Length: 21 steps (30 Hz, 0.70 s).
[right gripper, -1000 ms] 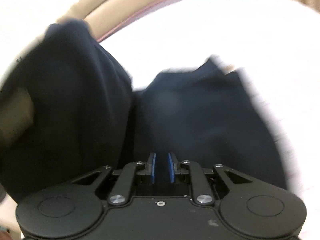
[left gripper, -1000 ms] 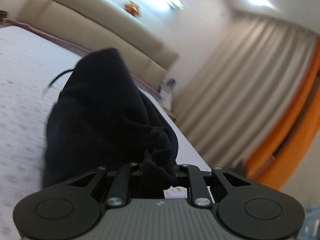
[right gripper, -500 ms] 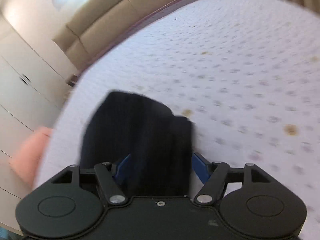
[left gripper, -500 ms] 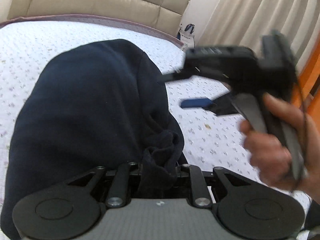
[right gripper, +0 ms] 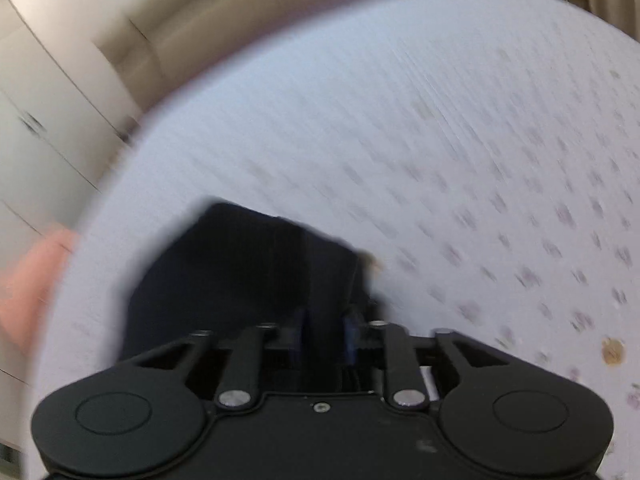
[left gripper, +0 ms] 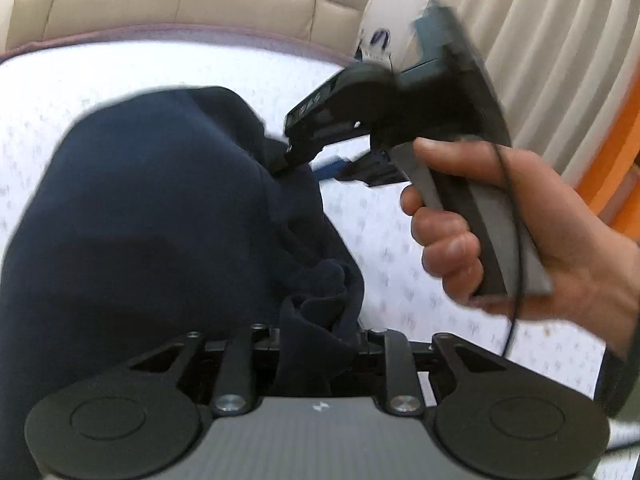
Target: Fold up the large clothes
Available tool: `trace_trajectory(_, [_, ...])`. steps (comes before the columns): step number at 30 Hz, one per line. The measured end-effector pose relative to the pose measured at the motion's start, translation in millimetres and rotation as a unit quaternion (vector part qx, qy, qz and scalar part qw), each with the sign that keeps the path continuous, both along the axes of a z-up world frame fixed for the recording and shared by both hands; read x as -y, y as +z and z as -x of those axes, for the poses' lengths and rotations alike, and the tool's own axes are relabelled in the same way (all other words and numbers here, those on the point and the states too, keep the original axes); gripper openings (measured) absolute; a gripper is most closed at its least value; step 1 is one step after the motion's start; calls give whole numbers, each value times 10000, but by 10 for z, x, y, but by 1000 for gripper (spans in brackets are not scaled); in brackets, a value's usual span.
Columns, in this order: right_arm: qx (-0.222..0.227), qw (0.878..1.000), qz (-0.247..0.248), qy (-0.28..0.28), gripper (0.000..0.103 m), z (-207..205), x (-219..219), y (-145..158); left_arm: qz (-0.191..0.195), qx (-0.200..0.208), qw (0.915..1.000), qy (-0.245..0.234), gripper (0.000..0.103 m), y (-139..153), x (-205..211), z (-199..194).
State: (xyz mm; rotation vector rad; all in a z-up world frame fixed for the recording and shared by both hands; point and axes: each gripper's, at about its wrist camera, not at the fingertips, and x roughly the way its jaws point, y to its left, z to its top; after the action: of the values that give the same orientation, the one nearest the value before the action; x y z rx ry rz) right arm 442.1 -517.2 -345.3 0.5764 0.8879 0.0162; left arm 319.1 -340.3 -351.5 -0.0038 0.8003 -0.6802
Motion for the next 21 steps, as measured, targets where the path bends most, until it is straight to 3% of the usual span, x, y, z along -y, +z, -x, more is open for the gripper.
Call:
trace_trajectory(3, [240, 9989, -101, -394, 58, 303, 169, 104, 298, -172, 9986, -409, 42, 46, -127, 255])
trace_trajectory(5, [353, 9955, 484, -728, 58, 554, 191, 288, 580, -602, 9931, -828, 42, 40, -237, 413])
trace_trajectory(7, [511, 9923, 836, -763, 57, 724, 136, 463, 598, -792, 9898, -1021, 39, 80, -357, 474])
trace_trajectory(8, [629, 9918, 897, -659, 57, 830, 57, 562, 608, -747, 9912, -911, 35, 164, -451, 468])
trace_trajectory(12, [1134, 9899, 845, 81, 54, 1032, -457, 768, 764, -132, 9970, 31, 35, 488, -811, 201])
trace_trajectory(14, [1105, 9889, 891, 443, 30, 905, -730, 694, 743, 43, 9966, 344, 34, 481, -929, 54])
trace_trajectory(15, [1011, 9877, 1005, 644, 20, 840, -853, 597, 710, 9, 9965, 438, 23, 410, -967, -43])
trace_trajectory(16, [848, 9864, 1167, 793, 9, 787, -952, 451, 750, -118, 9960, 466, 19, 312, -1001, -124])
trace_trajectory(18, [400, 9812, 1700, 816, 9, 722, -1011, 73, 783, -376, 9954, 407, 4, 113, -1026, -159])
trace_trajectory(19, [353, 9826, 1655, 760, 10, 767, -931, -45, 705, -558, 9954, 330, 3, 42, -1035, -131])
trace_trajectory(20, [299, 9864, 1499, 605, 22, 831, -814, -86, 683, -730, 9948, 196, 3, -35, -1062, -63])
trace_trajectory(21, [238, 9882, 1437, 479, 26, 879, -739, -66, 652, -784, 9946, 179, 3, -59, -1147, 19])
